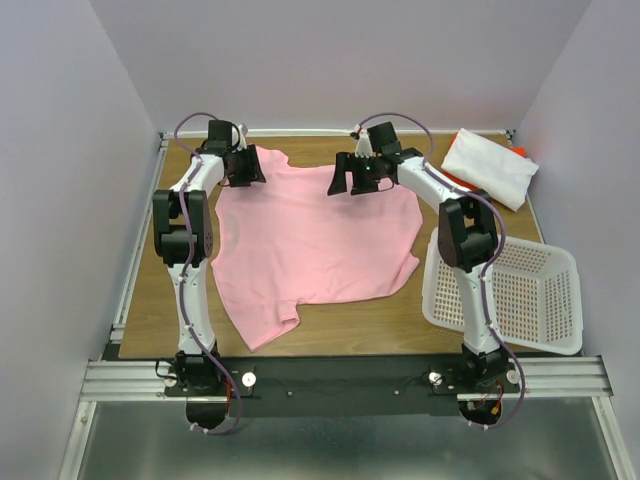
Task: Fold and stack the t-shirts
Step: Flatten the tshirt out
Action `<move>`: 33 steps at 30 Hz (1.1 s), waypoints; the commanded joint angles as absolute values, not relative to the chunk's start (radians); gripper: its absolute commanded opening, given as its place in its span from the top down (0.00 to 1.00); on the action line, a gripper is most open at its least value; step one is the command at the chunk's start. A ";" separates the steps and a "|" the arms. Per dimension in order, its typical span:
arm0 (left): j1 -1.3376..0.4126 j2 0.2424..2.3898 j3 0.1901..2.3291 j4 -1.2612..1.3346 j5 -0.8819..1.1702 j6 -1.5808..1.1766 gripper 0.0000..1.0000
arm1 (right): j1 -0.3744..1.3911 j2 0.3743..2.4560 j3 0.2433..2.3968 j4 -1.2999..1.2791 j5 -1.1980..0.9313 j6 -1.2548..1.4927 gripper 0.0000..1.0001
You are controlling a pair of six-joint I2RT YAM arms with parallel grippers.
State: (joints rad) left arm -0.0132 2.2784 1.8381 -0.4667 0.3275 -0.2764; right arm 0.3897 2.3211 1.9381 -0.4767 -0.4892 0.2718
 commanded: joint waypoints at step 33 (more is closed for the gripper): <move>-0.060 1.879 1.196 -0.357 0.311 -0.333 0.40 | 0.402 2.121 1.583 -0.541 -0.350 0.207 0.07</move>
